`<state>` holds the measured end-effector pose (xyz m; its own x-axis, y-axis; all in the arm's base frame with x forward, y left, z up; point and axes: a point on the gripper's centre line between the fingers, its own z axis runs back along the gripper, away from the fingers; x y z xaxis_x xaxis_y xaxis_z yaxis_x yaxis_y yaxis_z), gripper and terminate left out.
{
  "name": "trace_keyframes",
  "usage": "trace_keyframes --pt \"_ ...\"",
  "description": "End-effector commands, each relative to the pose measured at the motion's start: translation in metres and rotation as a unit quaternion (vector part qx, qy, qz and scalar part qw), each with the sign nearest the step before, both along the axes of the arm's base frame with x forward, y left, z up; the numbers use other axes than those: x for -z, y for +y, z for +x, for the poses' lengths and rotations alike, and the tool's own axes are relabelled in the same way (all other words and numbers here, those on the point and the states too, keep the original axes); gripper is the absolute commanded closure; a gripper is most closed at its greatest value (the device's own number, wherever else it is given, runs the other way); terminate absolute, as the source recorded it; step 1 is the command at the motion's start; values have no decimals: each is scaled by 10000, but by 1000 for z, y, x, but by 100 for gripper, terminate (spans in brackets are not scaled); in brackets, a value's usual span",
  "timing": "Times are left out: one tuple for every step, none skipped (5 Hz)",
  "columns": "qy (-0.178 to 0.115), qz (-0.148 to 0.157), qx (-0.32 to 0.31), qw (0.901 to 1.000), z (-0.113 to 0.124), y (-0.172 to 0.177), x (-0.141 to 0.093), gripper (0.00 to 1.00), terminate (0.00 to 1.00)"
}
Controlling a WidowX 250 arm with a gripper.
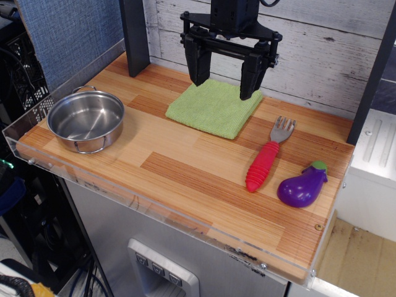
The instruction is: Move the egg plant and put on top of towel
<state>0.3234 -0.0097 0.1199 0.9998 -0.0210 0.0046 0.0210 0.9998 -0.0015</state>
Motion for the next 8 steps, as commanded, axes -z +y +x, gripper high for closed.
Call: trace_keyframes --pt "0 0 0 10000 0 0 0 0 0" --pt "-133 -70 -18 9999 -2 -38 6 0 0" --pt "-356 -53 -56 9993 -1 -88 17 0 0" --pt "-522 43 132 9985 2 -118 28 0 0" --pt "-715 246 552 9956 3 -122 38 0 0" --pt "-702 254 758 9943 6 -119 44 0 0" --pt "-584 308 853 9942 8 -116 50 0 0" --pt "-450 296 913 9944 8 -115 58 0 0"
